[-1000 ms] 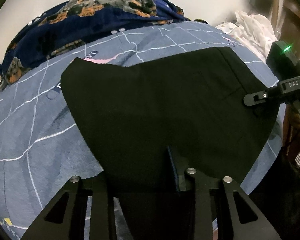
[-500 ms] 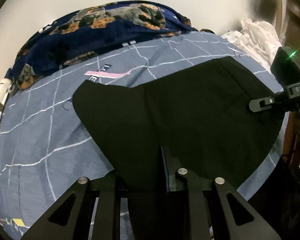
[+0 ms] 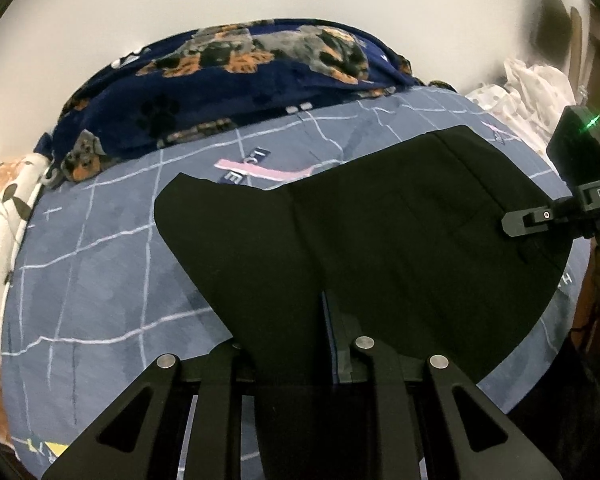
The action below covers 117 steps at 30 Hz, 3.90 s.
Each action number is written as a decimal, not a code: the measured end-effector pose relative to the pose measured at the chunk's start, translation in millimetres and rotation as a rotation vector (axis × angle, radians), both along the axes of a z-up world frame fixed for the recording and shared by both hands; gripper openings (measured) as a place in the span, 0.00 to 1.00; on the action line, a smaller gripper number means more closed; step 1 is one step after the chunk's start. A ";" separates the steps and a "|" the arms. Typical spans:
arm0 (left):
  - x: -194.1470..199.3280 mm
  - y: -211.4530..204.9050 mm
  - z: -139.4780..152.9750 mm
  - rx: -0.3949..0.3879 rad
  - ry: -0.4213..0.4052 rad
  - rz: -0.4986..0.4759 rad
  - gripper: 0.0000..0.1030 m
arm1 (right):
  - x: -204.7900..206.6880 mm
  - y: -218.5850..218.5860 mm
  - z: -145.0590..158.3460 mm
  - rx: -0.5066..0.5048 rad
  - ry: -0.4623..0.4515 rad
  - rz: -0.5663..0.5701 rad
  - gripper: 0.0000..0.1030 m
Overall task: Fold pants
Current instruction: 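Lift the folded black pants with both grippers and carry them toward the blanket, then lower the pants onto the sheet and open the left gripper while the right gripper opens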
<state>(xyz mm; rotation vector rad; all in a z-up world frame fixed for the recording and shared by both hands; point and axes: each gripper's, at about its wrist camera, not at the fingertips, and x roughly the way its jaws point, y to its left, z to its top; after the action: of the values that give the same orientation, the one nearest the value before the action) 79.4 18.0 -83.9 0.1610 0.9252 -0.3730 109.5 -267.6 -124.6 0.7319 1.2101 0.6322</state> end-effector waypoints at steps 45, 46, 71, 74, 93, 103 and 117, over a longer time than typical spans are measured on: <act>171.8 64.0 2.4 -0.028 -0.093 0.171 0.18 | 164.1 45.1 1.6 0.021 -0.101 0.007 0.25; 175.3 64.9 -0.1 -0.028 -0.090 0.173 0.18 | 166.4 45.2 -0.6 0.021 -0.099 0.005 0.24; 194.6 83.8 -47.2 -0.040 -0.041 0.228 0.20 | 182.5 42.6 -37.0 -0.016 -0.069 -0.022 0.24; 193.7 84.3 -51.9 -0.028 -0.044 0.232 0.22 | 182.8 42.8 -40.1 -0.041 -0.075 -0.017 0.24; 193.4 96.8 -74.7 -0.026 -0.069 0.336 0.58 | 173.8 61.2 -40.9 -0.242 -0.227 0.002 0.27; 192.1 96.4 -75.2 -0.002 -0.081 0.367 0.65 | 164.8 69.0 -37.9 -0.303 -0.300 -0.022 0.31; 191.4 95.6 -75.2 0.041 -0.095 0.405 0.75 | 159.0 79.7 -33.5 -0.406 -0.360 -0.046 0.38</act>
<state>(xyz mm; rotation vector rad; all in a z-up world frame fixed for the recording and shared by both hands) 270.8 113.6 -159.0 0.0264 0.8480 0.0284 268.5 -187.9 -158.1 0.2868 0.9431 0.4364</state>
